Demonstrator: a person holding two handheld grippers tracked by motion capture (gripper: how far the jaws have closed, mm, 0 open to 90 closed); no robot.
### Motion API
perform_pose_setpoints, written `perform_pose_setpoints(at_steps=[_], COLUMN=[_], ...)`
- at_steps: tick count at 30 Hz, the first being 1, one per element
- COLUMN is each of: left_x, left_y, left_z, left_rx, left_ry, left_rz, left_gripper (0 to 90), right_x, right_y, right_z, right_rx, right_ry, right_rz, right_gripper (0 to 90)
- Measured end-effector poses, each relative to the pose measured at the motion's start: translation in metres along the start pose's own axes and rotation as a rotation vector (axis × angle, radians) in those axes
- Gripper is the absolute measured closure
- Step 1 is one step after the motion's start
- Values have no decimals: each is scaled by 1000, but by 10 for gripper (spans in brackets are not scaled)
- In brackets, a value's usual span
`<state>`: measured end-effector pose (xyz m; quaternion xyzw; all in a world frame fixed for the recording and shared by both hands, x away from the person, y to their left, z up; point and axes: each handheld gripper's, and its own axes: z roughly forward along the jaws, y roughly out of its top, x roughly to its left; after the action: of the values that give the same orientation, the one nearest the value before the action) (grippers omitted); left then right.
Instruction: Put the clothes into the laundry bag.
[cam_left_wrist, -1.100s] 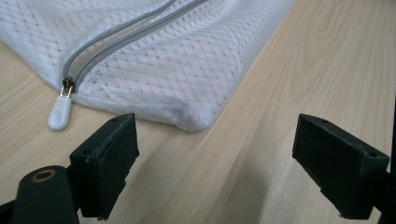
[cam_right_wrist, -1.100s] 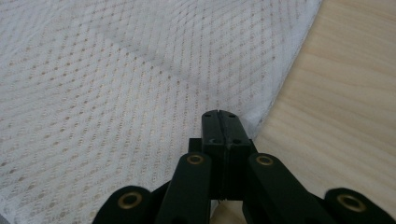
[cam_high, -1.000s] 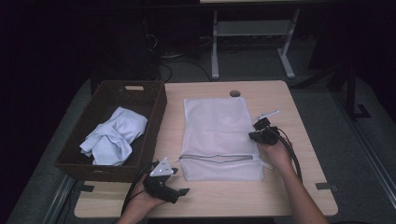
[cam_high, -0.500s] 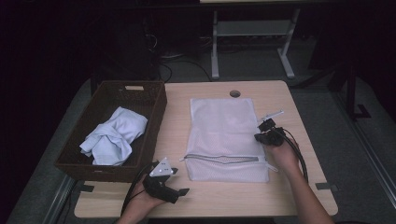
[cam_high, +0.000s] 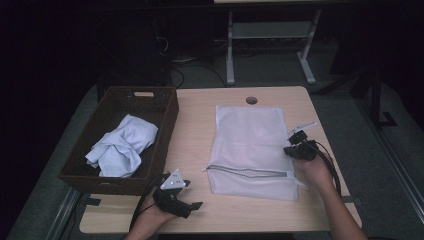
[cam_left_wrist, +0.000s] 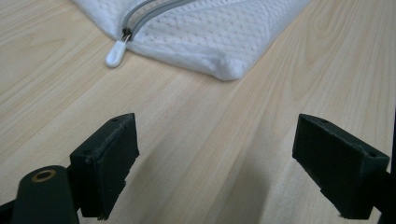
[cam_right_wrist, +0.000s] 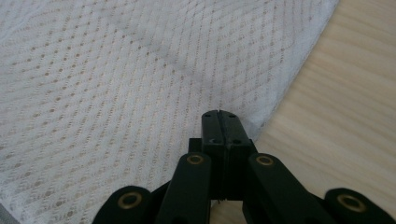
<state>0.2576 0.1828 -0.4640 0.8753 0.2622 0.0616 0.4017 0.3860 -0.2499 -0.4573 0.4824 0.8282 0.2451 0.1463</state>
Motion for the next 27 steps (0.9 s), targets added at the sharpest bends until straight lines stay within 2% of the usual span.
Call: perform_pose_setpoints(at_steps=[16, 27], left_x=[0, -1], left_y=[0, 0], left_z=[0, 0], left_rx=[1, 1], left_ry=[2, 2], left_rz=[-1, 1], left_gripper=[140, 140], right_x=[-23, -39], right_y=[-24, -40], right_z=[-17, -25], right_rx=[21, 2], right_ry=[-43, -71], right_rz=[40, 103], right_gripper=[899, 898])
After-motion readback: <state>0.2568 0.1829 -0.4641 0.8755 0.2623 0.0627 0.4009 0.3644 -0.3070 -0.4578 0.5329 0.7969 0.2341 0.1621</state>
